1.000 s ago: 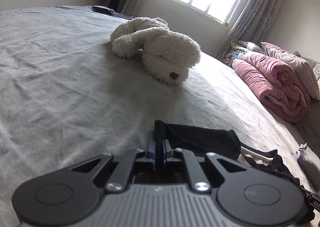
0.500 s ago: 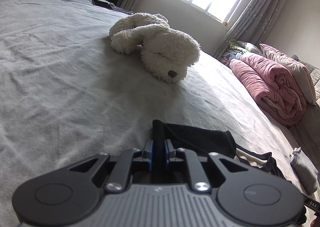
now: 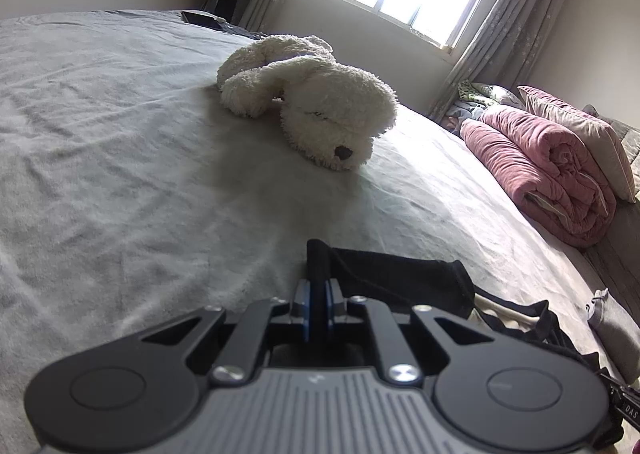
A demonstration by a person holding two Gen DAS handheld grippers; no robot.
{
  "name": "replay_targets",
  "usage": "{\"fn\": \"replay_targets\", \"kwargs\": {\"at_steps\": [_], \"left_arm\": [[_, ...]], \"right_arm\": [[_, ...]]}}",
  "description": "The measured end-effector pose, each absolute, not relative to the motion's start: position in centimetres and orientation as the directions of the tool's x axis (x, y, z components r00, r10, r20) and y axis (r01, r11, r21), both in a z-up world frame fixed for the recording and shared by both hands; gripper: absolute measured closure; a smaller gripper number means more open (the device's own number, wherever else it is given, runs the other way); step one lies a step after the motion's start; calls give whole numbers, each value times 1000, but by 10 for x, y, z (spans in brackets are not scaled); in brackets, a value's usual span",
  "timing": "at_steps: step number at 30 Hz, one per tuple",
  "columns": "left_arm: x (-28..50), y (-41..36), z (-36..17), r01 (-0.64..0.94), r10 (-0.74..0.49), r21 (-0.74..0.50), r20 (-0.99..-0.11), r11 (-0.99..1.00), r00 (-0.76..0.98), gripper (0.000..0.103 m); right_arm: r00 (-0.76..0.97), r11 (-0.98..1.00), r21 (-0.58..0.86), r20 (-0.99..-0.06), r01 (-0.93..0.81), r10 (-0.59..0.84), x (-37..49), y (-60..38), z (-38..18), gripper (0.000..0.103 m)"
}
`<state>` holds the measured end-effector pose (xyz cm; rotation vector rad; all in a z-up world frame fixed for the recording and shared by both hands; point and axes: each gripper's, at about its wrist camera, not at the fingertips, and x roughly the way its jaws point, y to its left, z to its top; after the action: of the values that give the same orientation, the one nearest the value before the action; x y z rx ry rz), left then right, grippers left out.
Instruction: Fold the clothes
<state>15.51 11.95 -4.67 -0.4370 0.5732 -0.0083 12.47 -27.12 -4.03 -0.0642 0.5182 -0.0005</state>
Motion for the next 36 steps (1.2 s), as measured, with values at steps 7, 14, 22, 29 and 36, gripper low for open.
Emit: {"fn": "replay_targets", "kwargs": {"at_steps": [7, 14, 22, 29, 36], "left_arm": [[155, 119, -47, -114, -129, -404, -526, 908, 841, 95], [156, 119, -48, -114, -130, -404, -527, 908, 840, 95], [156, 120, -48, -112, -130, -403, -527, 908, 840, 95], [156, 120, -48, -113, -130, -403, -527, 908, 840, 95], [155, 119, -48, -113, -124, -398, -523, 910, 843, 96]], "right_arm": [[877, 997, -74, -480, -24, -15, 122, -267, -39, 85], [882, 996, -82, -471, -21, -20, 122, -267, -38, 85], [889, 994, -108, -457, -24, -29, 118, -262, -37, 84], [886, 990, -133, -463, -55, -13, 118, -256, -38, 84], [889, 984, -175, -456, -45, -40, 118, -249, -38, 100]]}}
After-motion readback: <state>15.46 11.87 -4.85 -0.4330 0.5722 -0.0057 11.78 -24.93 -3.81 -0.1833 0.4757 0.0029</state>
